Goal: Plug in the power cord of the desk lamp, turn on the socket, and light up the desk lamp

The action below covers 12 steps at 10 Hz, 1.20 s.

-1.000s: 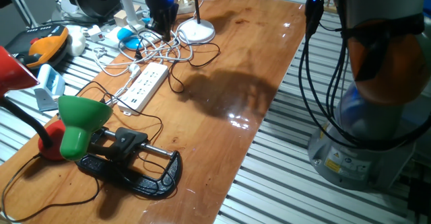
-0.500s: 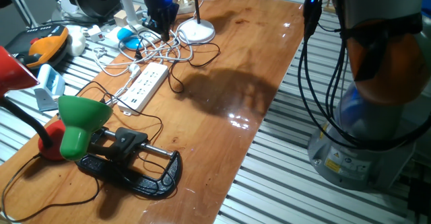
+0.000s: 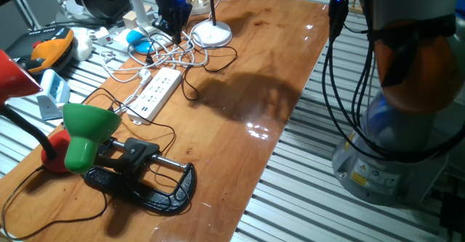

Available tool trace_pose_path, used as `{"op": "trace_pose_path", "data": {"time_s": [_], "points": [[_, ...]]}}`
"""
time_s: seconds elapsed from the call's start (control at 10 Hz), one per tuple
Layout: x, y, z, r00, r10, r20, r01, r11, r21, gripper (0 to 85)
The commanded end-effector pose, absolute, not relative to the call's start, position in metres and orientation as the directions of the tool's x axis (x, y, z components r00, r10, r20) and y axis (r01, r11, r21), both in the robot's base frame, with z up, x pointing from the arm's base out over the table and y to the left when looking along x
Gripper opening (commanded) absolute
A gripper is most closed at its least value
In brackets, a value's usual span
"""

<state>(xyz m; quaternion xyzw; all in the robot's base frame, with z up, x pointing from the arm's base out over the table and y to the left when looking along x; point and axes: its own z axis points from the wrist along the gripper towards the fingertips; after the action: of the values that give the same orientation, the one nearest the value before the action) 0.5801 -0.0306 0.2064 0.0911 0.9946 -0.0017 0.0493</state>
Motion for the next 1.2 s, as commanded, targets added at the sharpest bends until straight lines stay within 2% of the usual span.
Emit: {"op": "trace_pose_path", "data": {"time_s": [0.0,0.2,0.4,0.6,0.8,1.1], "points": [[0.5802,-0.0301,0.2066,-0.975,0.196,-0.103,0.198,0.980,-0.015,0.0],[0.5802,-0.0301,0.2066,-0.975,0.201,-0.094,0.204,0.978,-0.030,0.0],[0.5802,-0.0301,0.2066,-0.983,0.151,-0.103,0.161,0.982,-0.095,0.0],[0.5802,-0.0301,0.2066,-0.989,0.101,-0.110,0.111,0.990,-0.086,0.0],[0.5802,-0.0301,0.2066,-0.982,0.154,-0.108,0.162,0.984,-0.069,0.0],[0.5837,-0.0324,0.2049,-0.964,0.213,-0.161,0.229,0.970,-0.086,0.0]]}}
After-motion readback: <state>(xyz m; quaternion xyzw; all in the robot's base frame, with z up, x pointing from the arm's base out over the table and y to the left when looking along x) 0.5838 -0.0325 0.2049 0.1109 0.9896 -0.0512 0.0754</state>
